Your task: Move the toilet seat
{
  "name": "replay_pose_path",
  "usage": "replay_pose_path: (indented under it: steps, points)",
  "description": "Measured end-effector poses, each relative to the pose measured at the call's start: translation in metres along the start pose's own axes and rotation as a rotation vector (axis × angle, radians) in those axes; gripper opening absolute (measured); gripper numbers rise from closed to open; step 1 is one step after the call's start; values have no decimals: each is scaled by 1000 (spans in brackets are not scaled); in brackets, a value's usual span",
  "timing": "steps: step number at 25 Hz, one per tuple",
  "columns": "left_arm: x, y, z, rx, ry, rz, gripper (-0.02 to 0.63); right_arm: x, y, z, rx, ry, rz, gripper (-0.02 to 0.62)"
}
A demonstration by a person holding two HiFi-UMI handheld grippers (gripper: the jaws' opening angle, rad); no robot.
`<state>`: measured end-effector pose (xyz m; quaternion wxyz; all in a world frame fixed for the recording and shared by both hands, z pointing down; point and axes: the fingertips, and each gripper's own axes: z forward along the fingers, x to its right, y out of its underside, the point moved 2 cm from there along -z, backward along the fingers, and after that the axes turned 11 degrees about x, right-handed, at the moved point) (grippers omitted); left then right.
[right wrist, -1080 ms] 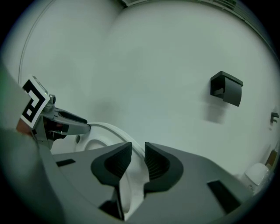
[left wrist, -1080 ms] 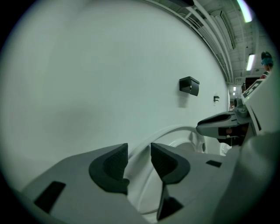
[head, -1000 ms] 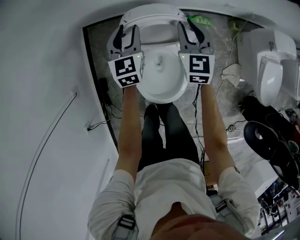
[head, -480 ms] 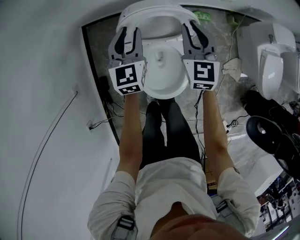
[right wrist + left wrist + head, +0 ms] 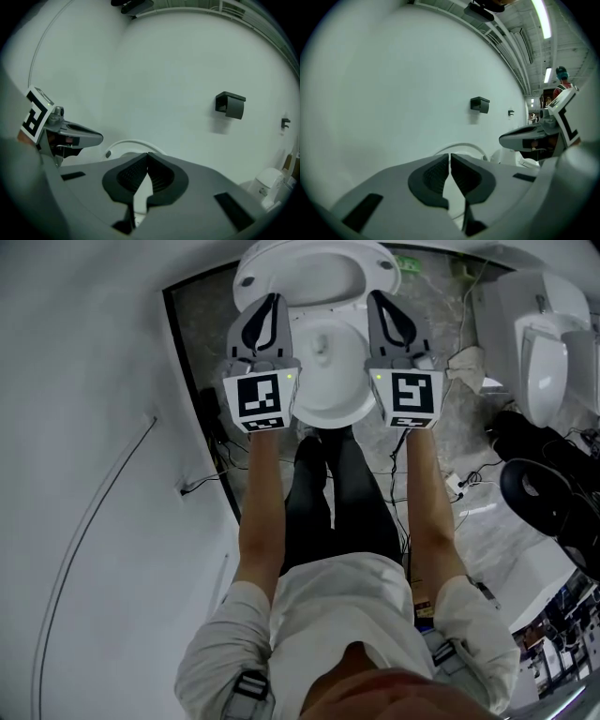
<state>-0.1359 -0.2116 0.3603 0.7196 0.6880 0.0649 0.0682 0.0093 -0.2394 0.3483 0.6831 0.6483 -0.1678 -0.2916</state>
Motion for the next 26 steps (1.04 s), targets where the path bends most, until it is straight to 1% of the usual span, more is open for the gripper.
replay_pose_path:
  steps: [5,11,26]
  points:
    - [9,-3,-12,6,24,12,29,-12,0,-13,-6,-17,12,21]
    - [14,-11,-20,13,37,19,28,-15,-4,-22,-4,-15,11,21]
    - [22,-20,-31,25,43,18,28,-19,-15,-32,12,-26,2,21]
